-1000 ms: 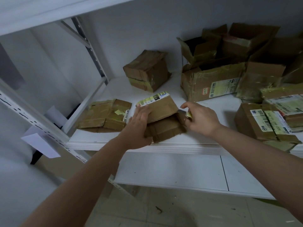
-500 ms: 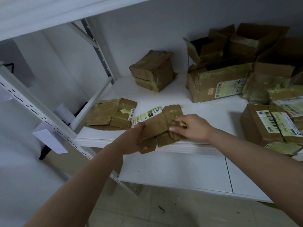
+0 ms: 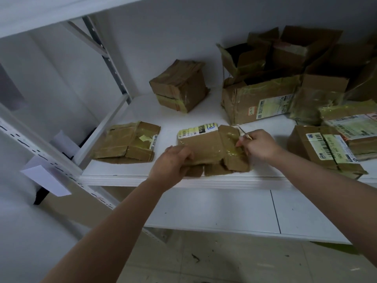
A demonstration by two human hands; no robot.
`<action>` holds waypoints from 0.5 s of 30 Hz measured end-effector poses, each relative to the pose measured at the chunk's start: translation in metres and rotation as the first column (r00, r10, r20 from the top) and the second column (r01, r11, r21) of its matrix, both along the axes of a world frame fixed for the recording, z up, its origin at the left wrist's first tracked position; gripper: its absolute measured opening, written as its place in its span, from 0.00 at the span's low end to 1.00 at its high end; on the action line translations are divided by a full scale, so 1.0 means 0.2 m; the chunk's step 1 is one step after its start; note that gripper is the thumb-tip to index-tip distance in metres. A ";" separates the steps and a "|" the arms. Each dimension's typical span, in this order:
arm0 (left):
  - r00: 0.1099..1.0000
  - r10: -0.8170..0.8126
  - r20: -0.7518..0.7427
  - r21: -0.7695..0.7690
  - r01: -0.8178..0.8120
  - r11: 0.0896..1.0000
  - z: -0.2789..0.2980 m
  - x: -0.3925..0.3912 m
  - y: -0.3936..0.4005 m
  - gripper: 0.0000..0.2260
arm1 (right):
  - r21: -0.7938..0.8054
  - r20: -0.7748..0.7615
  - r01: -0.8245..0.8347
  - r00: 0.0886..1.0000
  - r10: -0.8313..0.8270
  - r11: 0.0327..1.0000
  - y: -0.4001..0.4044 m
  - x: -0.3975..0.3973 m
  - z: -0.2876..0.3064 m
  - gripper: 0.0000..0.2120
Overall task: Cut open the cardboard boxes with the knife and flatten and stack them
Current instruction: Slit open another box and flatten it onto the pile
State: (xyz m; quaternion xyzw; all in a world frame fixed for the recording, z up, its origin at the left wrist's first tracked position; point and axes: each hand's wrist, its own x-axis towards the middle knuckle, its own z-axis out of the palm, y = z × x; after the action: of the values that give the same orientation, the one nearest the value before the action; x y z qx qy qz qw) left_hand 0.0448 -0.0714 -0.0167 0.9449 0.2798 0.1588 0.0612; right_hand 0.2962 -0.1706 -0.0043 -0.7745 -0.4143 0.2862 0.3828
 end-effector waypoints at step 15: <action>0.956 0.291 0.043 -0.315 -0.263 0.912 0.23 0.43 0.06 0.25 | 0.271 0.427 0.089 0.881 -0.203 0.958 0.03 0.09 0.11 0.19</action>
State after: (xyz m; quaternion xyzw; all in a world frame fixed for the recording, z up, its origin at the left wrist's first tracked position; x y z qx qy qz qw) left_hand 0.1311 -0.0589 0.0294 0.8667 0.4292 0.1624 0.1958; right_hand 0.3146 -0.1646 0.0175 -0.7959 -0.4635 0.0162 0.3892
